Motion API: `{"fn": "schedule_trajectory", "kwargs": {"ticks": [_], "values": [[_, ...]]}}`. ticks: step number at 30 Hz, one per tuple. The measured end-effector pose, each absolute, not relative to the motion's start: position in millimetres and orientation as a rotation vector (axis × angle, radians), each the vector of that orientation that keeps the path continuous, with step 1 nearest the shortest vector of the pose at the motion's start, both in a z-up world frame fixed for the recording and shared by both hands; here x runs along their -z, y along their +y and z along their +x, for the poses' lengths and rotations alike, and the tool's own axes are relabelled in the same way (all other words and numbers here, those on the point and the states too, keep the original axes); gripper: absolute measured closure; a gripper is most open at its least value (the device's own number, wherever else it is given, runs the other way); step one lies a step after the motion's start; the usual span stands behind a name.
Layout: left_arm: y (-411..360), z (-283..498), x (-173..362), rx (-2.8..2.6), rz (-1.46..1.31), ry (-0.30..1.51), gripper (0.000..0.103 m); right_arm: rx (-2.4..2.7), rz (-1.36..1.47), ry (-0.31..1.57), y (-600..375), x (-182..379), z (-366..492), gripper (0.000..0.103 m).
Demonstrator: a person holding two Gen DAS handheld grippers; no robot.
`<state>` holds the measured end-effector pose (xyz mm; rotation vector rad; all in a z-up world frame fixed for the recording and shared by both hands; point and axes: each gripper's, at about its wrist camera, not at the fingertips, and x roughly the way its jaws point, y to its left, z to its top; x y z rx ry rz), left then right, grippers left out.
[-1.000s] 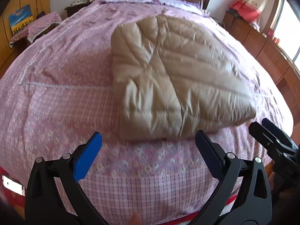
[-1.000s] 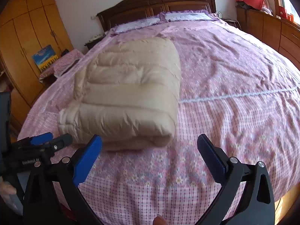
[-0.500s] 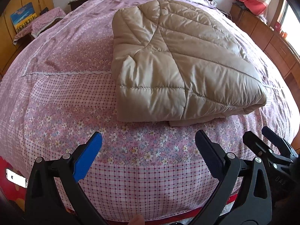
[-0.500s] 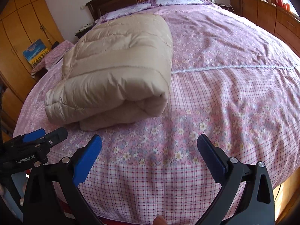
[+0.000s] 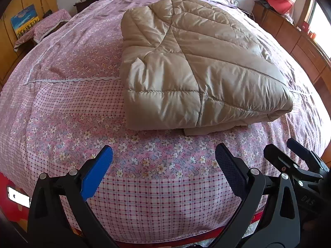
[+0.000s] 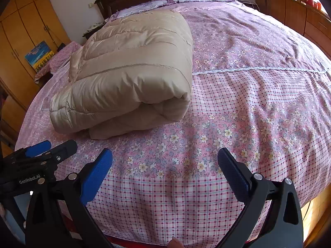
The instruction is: Fold large clothes
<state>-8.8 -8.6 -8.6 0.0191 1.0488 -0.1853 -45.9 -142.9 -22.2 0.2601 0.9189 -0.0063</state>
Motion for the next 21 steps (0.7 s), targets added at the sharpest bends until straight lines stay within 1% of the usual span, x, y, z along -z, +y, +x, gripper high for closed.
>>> {"fn": "schedule_trajectory", "kwargs": {"ticks": [21], "values": [[-16.1, -12.2, 3.5, 0.192, 0.026, 1.044, 0.004, -0.002, 0.266, 0.927, -143.5, 23.8, -42.0, 0.006]]}}
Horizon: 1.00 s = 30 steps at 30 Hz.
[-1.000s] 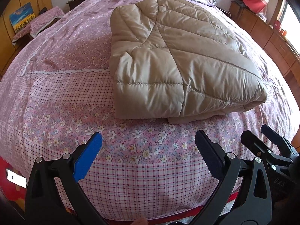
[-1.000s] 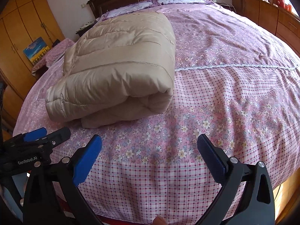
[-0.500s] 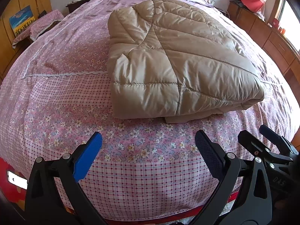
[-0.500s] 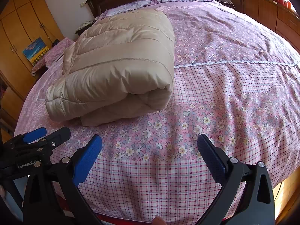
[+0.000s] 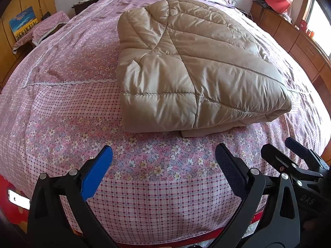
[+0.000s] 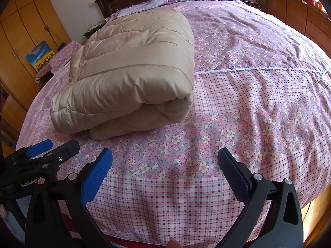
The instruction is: Fold large clothes
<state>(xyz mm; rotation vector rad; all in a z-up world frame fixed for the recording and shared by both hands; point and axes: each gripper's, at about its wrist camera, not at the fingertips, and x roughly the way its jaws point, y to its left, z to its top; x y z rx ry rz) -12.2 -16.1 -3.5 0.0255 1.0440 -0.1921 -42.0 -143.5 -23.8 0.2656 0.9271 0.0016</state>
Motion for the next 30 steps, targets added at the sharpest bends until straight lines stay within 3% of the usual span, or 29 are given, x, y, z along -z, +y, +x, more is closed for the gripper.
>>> {"fn": "schedule_trajectory", "kwargs": {"ticks": [30], "values": [[-15.8, -10.7, 5.3, 0.191, 0.02, 1.05, 0.004, -0.007, 0.262, 0.932, -139.9, 24.5, -39.0, 0.006]]}}
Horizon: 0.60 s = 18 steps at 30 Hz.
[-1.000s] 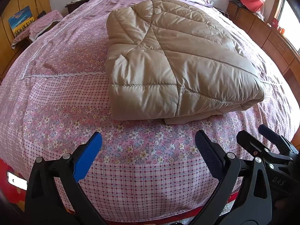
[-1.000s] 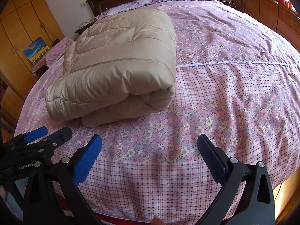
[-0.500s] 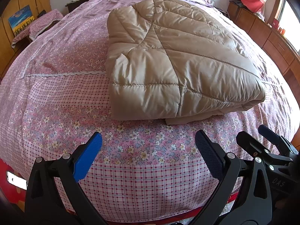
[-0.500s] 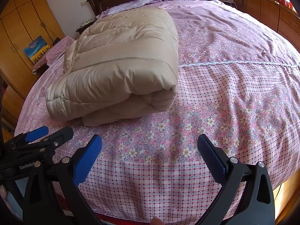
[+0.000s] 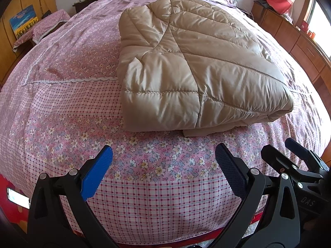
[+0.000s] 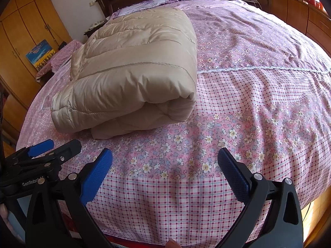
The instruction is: Fold large clothes
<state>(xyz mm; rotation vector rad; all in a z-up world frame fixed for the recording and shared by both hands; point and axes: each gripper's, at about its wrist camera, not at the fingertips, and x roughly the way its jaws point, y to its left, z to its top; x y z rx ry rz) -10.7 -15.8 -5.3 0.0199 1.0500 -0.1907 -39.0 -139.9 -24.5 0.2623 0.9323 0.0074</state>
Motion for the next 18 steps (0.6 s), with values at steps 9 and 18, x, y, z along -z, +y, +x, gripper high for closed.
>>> {"fn": "schedule_trajectory", "kwargs": {"ticks": [9, 18], "values": [[-14.8, -10.7, 7.9, 0.19, 0.019, 1.052, 0.004, -0.009, 0.262, 0.933, -139.2, 24.9, -39.3, 0.006], [-15.1, -10.7, 7.8, 0.19, 0.018, 1.053, 0.004, -0.009, 0.262, 0.933, -138.7, 25.0, -39.6, 0.005]]}}
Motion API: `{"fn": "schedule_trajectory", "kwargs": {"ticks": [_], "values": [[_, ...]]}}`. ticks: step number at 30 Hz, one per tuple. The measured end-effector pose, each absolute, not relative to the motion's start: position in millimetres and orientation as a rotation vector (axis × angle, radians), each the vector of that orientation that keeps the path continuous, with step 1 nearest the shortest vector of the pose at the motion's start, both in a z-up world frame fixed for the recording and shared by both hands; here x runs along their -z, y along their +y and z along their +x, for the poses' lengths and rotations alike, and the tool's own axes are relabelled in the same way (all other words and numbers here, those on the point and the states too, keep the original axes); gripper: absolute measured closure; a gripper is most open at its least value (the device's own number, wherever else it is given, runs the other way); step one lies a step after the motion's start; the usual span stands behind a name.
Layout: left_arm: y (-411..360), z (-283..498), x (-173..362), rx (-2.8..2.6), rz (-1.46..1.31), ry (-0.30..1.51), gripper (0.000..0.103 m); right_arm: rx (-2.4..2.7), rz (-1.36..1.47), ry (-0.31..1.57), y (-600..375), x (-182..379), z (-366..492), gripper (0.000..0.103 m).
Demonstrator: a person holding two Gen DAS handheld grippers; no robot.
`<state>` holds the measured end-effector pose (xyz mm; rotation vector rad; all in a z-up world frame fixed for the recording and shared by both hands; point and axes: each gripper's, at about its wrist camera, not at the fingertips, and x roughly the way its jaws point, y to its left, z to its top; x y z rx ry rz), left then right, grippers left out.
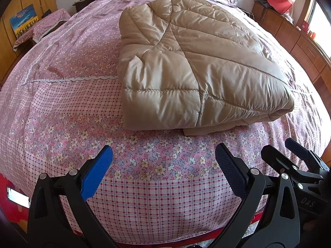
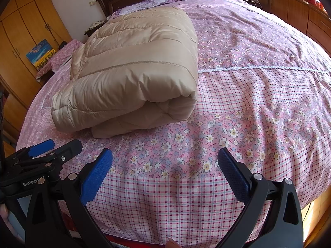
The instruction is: Fold large clothes
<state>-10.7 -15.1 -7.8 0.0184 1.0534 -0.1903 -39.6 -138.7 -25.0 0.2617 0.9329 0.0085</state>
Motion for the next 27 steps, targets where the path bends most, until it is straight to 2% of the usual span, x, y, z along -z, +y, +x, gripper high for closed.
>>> {"fn": "schedule_trajectory", "kwargs": {"ticks": [27], "values": [[-7, -15, 22, 0.182, -0.013, 1.095, 0.004, -0.001, 0.268, 0.937, -138, 27, -41, 0.005]]}}
